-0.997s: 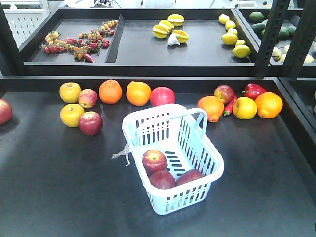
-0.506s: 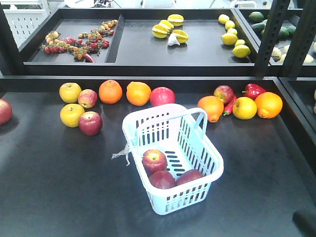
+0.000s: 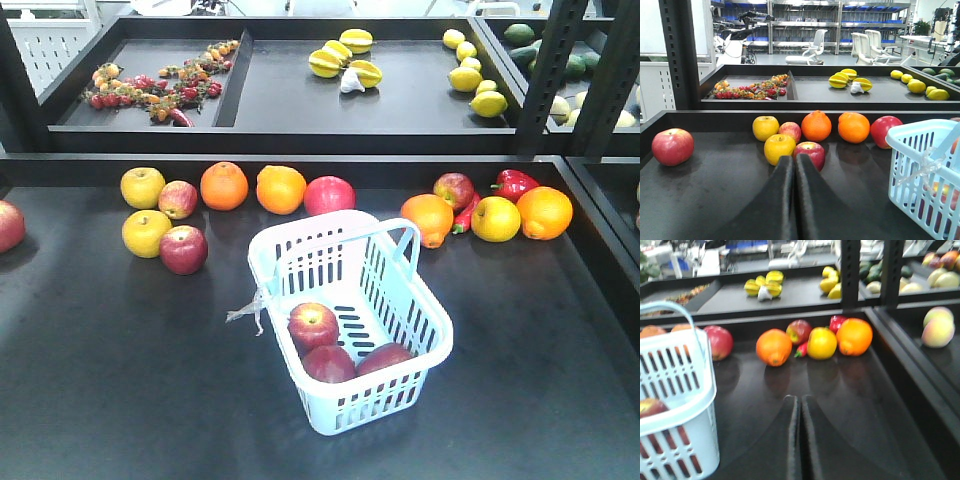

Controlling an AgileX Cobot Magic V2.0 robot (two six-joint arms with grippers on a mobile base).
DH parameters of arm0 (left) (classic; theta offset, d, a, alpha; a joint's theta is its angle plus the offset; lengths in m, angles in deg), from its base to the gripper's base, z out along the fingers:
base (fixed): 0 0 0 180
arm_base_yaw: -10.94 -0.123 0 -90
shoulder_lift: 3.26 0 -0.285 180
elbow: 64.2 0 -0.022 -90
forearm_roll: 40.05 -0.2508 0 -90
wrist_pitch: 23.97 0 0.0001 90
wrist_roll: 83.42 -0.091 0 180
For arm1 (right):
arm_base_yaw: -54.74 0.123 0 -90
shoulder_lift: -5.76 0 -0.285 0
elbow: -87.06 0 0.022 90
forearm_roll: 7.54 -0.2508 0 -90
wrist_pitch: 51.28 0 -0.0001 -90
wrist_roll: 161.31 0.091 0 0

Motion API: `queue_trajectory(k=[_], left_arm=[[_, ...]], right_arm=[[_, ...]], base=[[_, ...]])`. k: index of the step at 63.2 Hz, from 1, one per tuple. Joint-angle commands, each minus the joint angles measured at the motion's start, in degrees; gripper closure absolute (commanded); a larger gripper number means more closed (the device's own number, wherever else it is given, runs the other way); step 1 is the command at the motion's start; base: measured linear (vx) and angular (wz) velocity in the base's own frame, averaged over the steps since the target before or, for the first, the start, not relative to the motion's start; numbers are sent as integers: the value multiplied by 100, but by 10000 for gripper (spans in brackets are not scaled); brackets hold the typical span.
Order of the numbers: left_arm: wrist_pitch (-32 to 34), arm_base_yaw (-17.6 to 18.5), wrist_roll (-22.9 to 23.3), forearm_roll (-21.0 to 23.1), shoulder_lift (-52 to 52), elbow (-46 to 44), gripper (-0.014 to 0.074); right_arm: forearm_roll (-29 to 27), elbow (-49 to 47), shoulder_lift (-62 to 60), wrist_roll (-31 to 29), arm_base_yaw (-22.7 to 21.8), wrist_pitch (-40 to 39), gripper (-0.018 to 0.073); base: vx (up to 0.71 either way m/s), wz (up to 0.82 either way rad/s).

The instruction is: Pick three apples into basket with both arms

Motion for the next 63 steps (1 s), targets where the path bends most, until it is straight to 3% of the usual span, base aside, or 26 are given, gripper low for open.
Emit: queue_trajectory(k=[1, 21, 63], left_arm=[[457, -15, 5, 3, 79, 133, 603], [457, -15, 5, 3, 79, 133, 603], [457, -15, 5, 3, 79, 133, 603]], right_arm=[[192, 87, -65, -38, -52, -637, 564], [192, 87, -65, -38, -52, -1030, 564], [197, 81, -65, -43, -48, -1006, 564]], base=[[0, 0], [0, 0], [0, 0]])
